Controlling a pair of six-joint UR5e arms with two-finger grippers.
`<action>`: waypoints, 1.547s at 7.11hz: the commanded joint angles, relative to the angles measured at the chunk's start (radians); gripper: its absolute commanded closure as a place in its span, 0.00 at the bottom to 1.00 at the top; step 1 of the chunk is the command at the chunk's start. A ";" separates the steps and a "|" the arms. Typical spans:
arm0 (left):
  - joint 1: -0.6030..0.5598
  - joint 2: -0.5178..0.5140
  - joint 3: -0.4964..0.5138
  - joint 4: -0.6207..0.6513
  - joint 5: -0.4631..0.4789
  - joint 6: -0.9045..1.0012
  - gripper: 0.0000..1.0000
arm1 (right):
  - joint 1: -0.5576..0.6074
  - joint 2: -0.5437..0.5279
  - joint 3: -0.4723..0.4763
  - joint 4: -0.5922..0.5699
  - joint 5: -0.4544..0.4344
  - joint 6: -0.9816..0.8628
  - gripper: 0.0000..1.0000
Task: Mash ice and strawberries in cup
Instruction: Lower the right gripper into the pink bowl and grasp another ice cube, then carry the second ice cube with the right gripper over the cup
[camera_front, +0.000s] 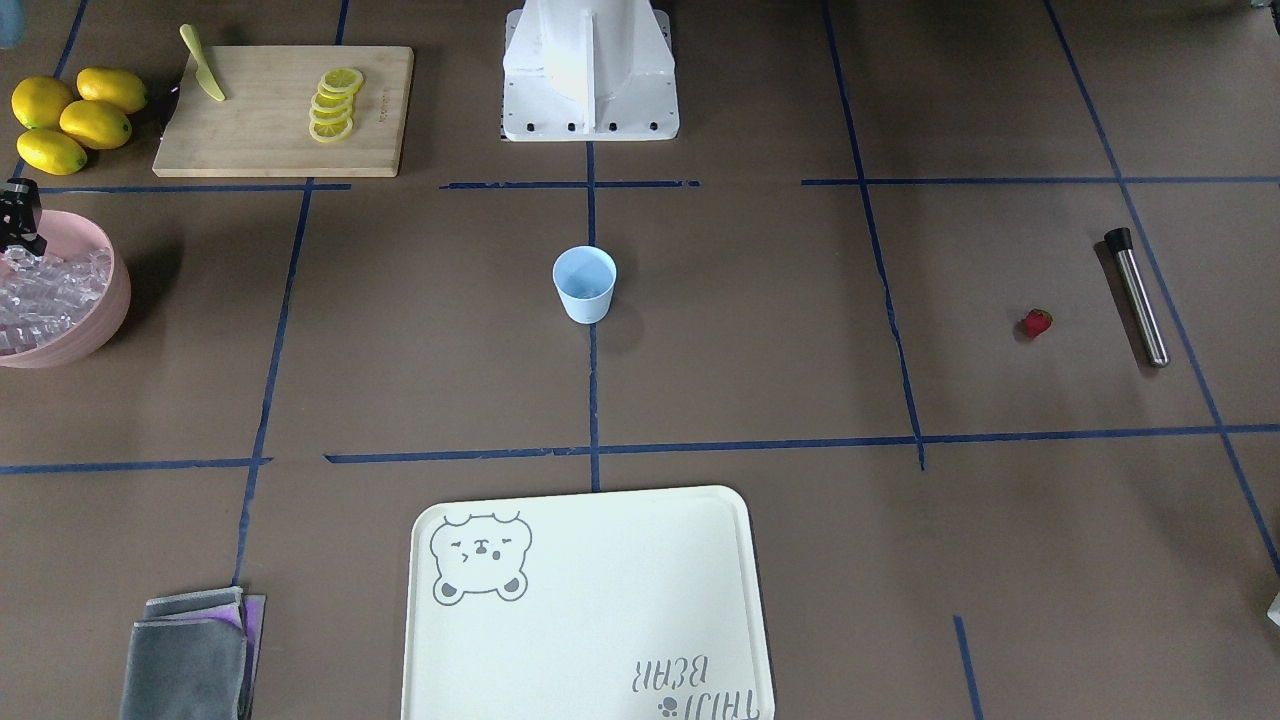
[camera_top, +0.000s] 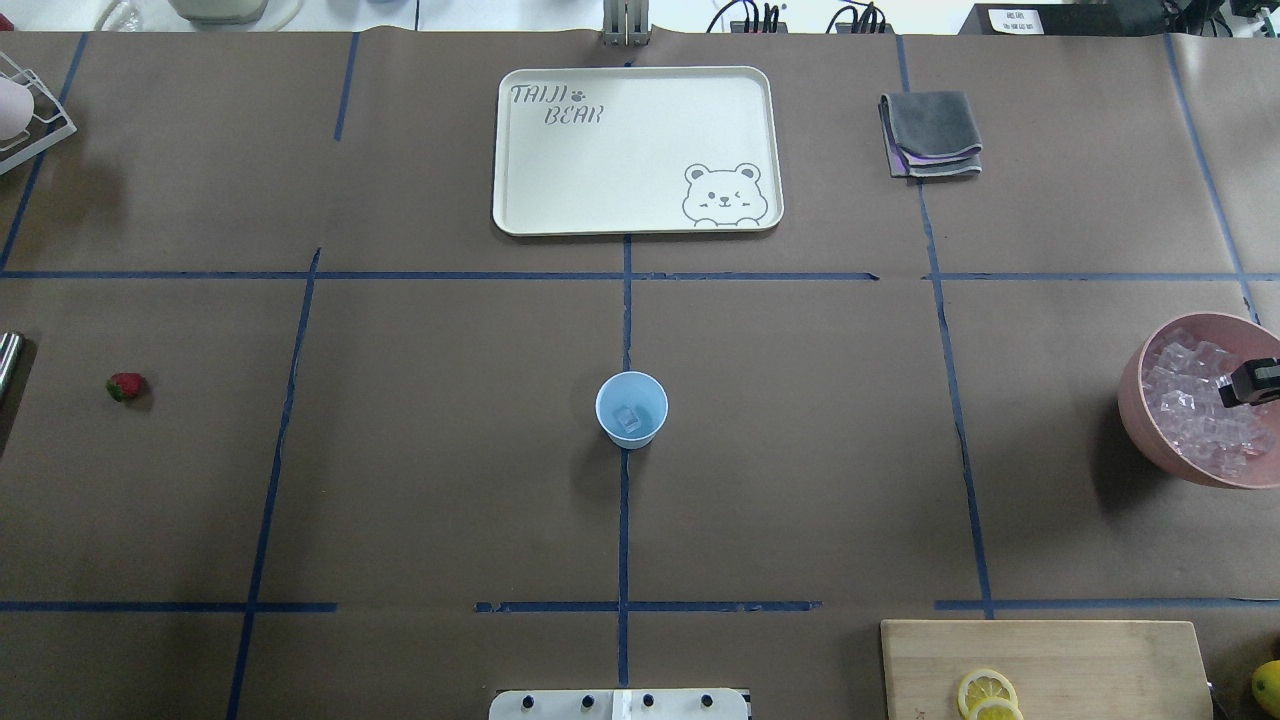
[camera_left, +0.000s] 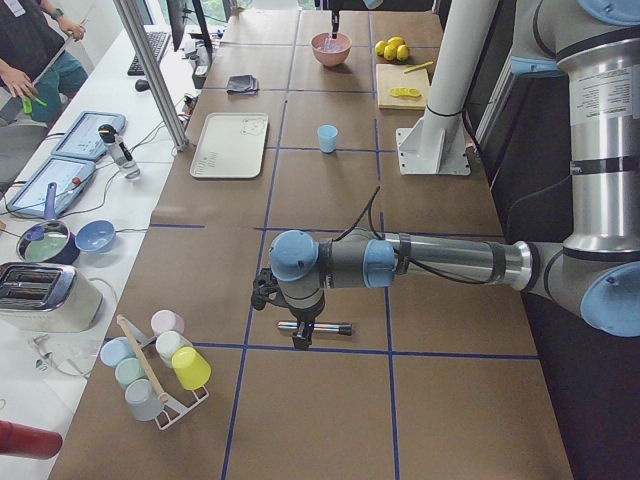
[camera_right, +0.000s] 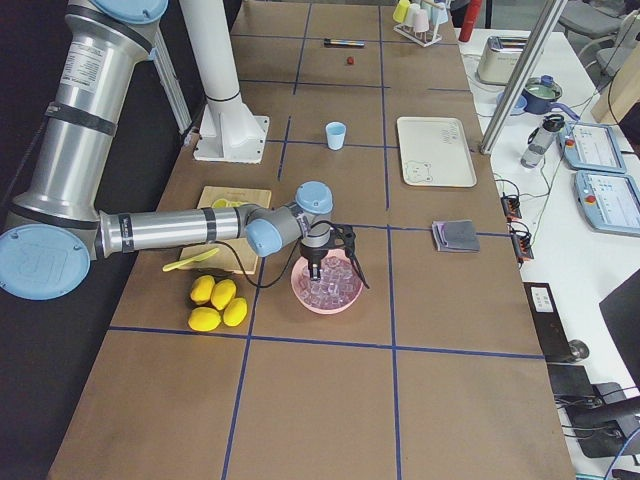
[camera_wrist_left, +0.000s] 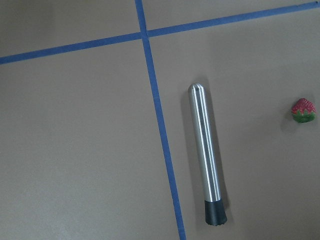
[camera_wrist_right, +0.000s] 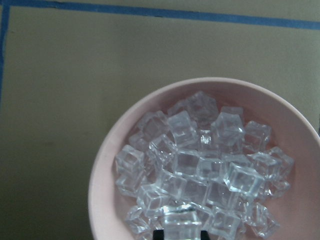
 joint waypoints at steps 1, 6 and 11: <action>0.001 0.000 -0.007 0.001 0.000 0.000 0.00 | 0.012 0.068 0.016 -0.020 -0.017 0.002 1.00; 0.001 -0.002 -0.016 -0.001 0.000 0.000 0.00 | -0.085 0.523 0.010 -0.458 -0.015 0.026 1.00; 0.002 -0.002 -0.018 0.001 0.000 -0.002 0.00 | -0.298 0.875 -0.060 -0.624 -0.121 0.335 1.00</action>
